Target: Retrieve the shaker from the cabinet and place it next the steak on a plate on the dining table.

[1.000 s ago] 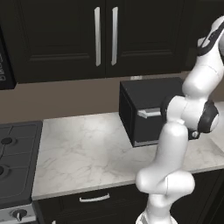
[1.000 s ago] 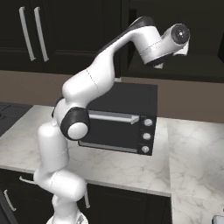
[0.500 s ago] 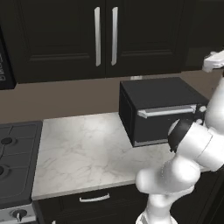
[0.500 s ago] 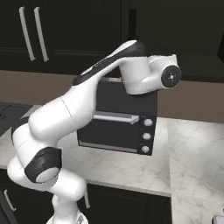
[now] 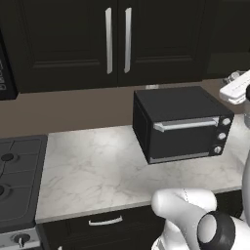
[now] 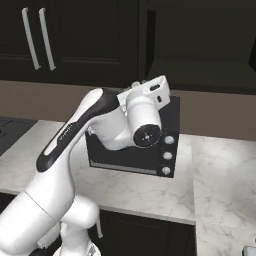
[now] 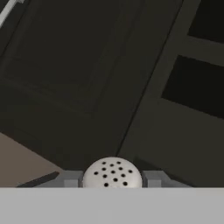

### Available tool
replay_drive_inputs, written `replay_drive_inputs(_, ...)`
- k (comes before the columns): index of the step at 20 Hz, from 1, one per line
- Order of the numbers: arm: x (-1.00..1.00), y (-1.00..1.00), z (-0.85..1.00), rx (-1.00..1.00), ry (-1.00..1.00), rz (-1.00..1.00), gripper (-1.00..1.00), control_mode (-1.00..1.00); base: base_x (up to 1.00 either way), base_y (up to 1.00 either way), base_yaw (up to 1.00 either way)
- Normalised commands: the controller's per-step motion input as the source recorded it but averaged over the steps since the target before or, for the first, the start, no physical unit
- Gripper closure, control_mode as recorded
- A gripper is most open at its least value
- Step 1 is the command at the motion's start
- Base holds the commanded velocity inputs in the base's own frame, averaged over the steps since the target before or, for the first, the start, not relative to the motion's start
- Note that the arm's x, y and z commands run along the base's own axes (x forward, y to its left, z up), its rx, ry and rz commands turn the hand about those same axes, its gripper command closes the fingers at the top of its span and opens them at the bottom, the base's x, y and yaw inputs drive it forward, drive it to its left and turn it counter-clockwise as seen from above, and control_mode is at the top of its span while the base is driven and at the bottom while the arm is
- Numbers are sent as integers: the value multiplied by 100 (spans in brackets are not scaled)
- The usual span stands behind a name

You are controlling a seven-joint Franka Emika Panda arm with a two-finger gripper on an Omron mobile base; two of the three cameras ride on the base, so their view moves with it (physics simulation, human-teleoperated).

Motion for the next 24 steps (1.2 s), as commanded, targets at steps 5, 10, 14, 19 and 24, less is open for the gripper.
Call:
replay_drive_inputs(5,-100,8,3,-5,-5,-3,100,-100,0,0,0)
replay_drive_inputs(10,-80,0,5,0,4,-15,100,-100,0,0,0)
replay_drive_inputs(14,-37,4,8,1,24,-25,100,-100,0,0,0)
replay_drive_inputs(19,-6,17,0,0,26,-19,100,-100,0,0,0)
replay_drive_inputs(24,-3,2,-5,0,7,0,100,-100,0,0,0)
